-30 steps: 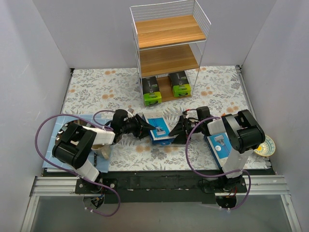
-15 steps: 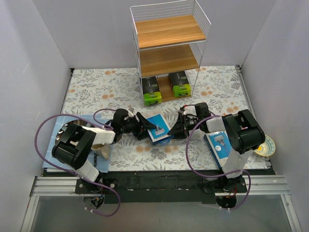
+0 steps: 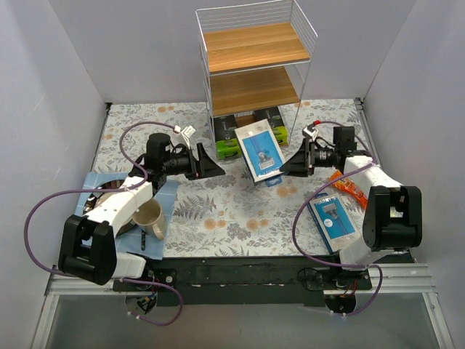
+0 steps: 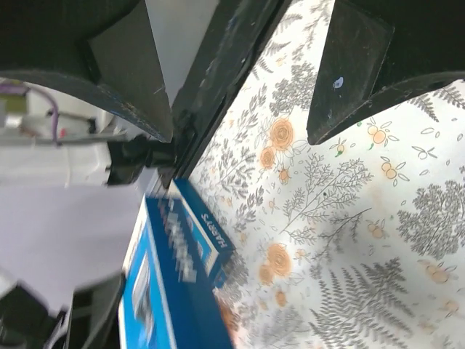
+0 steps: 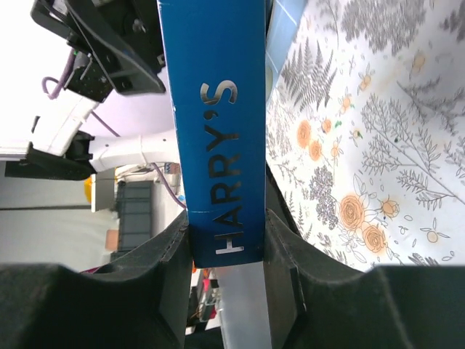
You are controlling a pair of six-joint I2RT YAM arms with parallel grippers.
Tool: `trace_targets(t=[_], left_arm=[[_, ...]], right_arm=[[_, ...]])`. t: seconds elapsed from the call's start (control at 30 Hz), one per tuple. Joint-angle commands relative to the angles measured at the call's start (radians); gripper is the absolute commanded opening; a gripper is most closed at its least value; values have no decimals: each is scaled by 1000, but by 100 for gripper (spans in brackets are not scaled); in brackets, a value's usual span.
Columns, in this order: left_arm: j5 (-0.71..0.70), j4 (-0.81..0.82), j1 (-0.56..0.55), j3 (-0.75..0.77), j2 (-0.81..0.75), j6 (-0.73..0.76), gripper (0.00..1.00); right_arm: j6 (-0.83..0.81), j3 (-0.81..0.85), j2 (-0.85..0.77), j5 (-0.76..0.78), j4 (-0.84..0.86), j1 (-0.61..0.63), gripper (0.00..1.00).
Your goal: Place and organize the shaving razors onto the shelf
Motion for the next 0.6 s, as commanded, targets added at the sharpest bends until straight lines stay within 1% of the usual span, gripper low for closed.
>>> trace_targets(t=[0.0,0.13,0.17,0.27,0.47,0.5,0.57], left_arm=[[104,-168,8,41,-43,291,74],[106,-135,31,57,-28,295,74],[107,-130,35,60,-26,287,74],[106,-127,48,67,-23,290,74],[100,-130,72,29,-26,287,74],[101,-133,77,28,-26,292,74],[98,-150,78,26,-22,310,74]], right_arm=[[-105,135,-62,-95,-137,-51,16],[-107,286,-18,-79,-176,-103,17],[-105,347,-3,-75,-185,-109,17],[-92,457,65,-66,-186,-132,17],[-9,593,212,-21,-124,-151,19],[2,646,252,-20,-113,-151,19],[11,694,286,-10,-105,-151,20]])
